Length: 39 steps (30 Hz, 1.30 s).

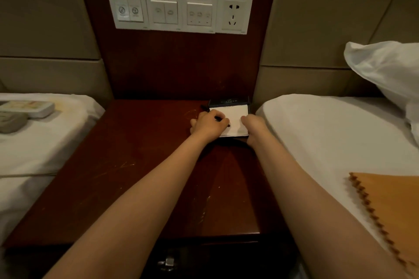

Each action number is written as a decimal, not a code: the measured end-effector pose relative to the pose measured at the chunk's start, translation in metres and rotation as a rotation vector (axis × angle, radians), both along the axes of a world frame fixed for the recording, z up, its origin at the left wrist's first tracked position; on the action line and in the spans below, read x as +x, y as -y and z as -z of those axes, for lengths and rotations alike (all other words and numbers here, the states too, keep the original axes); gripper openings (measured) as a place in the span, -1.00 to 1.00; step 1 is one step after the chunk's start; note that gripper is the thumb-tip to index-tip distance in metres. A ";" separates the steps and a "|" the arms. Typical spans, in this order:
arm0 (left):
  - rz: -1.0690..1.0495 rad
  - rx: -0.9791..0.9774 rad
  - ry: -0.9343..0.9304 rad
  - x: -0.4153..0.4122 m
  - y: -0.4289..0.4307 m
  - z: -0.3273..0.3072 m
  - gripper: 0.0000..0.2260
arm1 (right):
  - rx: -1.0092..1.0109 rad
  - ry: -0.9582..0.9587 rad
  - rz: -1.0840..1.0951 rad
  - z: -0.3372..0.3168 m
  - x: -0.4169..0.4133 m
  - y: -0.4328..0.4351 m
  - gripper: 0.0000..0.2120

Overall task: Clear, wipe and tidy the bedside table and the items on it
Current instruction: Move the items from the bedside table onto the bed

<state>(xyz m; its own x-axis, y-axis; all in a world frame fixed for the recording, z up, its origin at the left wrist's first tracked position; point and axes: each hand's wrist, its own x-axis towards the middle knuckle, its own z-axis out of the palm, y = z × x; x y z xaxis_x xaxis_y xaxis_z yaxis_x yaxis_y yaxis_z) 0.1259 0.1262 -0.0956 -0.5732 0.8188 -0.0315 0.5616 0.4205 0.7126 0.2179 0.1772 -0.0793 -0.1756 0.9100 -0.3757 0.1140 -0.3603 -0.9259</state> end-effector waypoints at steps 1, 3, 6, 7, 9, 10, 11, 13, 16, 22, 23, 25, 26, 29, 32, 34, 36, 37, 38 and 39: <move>0.008 0.019 -0.009 -0.002 0.006 -0.001 -0.75 | -0.024 0.000 -0.001 0.001 0.001 0.005 -0.64; 0.011 0.055 -0.039 -0.006 0.018 -0.005 -0.75 | -0.048 -0.041 -0.017 -0.001 0.000 0.018 -0.61; -0.013 0.088 -0.091 -0.009 0.042 -0.014 -0.74 | -0.031 -0.055 -0.033 -0.007 -0.004 0.033 -0.58; -0.020 0.096 -0.107 -0.009 0.051 -0.017 -0.74 | -0.041 -0.084 -0.044 -0.011 -0.004 0.041 -0.59; -0.032 0.106 -0.135 -0.011 0.071 -0.022 -0.74 | -0.039 -0.107 -0.075 -0.014 -0.007 0.057 -0.59; -0.041 0.104 -0.145 -0.012 0.083 -0.024 -0.73 | -0.039 -0.116 -0.098 -0.016 -0.009 0.066 -0.59; -0.052 0.098 -0.156 -0.013 0.095 -0.027 -0.73 | -0.045 -0.119 -0.115 -0.018 -0.010 0.077 -0.60; -0.079 0.090 -0.181 -0.014 0.121 -0.031 -0.73 | -0.060 -0.125 -0.160 -0.022 -0.014 0.099 -0.62; -0.127 0.099 -0.199 -0.015 0.161 -0.041 -0.71 | -0.063 -0.141 -0.222 -0.026 -0.019 0.131 -0.59; -0.214 0.147 -0.173 -0.015 0.244 -0.055 -0.78 | -0.067 -0.113 -0.364 -0.036 -0.028 0.196 -0.51; -0.241 0.153 -0.174 -0.014 0.258 -0.057 -0.80 | -0.072 -0.111 -0.386 -0.037 -0.030 0.208 -0.52; -0.280 0.180 -0.172 -0.011 0.285 -0.060 -0.82 | -0.074 -0.112 -0.442 -0.037 -0.033 0.233 -0.52; -0.292 0.190 -0.172 -0.011 0.300 -0.062 -0.82 | -0.076 -0.113 -0.471 -0.036 -0.035 0.245 -0.52; -0.343 0.173 -0.214 -0.007 0.342 -0.067 -0.80 | -0.079 -0.109 -0.560 -0.034 -0.041 0.277 -0.55; -0.423 0.156 -0.248 -0.003 0.382 -0.072 -0.77 | -0.076 -0.116 -0.639 -0.038 -0.046 0.312 -0.58; -0.472 0.168 -0.261 0.000 0.409 -0.076 -0.77 | -0.076 -0.158 -0.698 -0.043 -0.049 0.336 -0.63; -0.529 0.188 -0.277 0.004 0.437 -0.080 -0.79 | -0.075 -0.196 -0.763 -0.048 -0.051 0.362 -0.69; -0.565 0.194 -0.285 0.007 0.450 -0.082 -0.79 | -0.073 -0.209 -0.799 -0.050 -0.052 0.375 -0.70; -0.600 0.198 -0.292 0.009 0.464 -0.083 -0.80 | -0.075 -0.218 -0.832 -0.051 -0.053 0.389 -0.70; -0.634 0.197 -0.299 0.012 0.477 -0.085 -0.80 | -0.081 -0.224 -0.861 -0.052 -0.054 0.403 -0.69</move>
<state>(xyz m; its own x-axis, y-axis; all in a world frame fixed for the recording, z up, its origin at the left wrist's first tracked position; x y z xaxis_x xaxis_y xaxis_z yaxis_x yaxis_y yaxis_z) 0.1375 -0.3512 -0.0109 -0.9002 0.3012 0.3145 0.4354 0.6094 0.6626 0.1643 -0.2253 -0.0269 -0.8628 0.4012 -0.3077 0.1945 -0.2984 -0.9344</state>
